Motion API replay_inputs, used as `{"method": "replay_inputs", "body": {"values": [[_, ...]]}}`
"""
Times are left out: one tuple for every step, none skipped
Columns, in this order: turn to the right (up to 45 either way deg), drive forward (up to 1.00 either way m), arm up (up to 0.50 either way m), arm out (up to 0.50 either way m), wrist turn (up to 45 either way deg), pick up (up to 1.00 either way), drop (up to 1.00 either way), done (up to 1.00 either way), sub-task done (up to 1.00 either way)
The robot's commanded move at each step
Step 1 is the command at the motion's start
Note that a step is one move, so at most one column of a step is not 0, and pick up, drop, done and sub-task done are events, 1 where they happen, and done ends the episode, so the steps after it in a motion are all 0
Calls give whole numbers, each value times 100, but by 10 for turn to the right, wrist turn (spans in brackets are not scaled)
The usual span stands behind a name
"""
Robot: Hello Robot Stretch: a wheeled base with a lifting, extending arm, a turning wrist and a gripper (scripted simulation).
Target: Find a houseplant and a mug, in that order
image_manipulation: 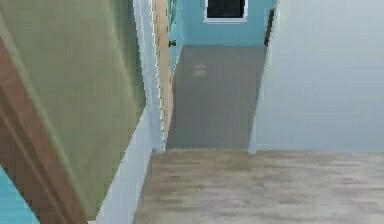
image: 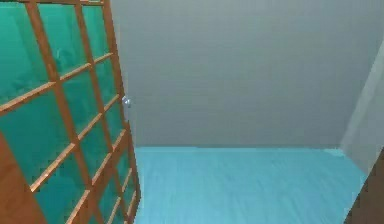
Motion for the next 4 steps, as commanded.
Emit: {"method": "replay_inputs", "body": {"values": [[0,75,0,0,0,0,0,0,0],[450,0,0,0,0,0,0,0,0],[270,0,0,0,0,0,0,0,0],[0,25,0,0,0,0,0,0,0]]}}
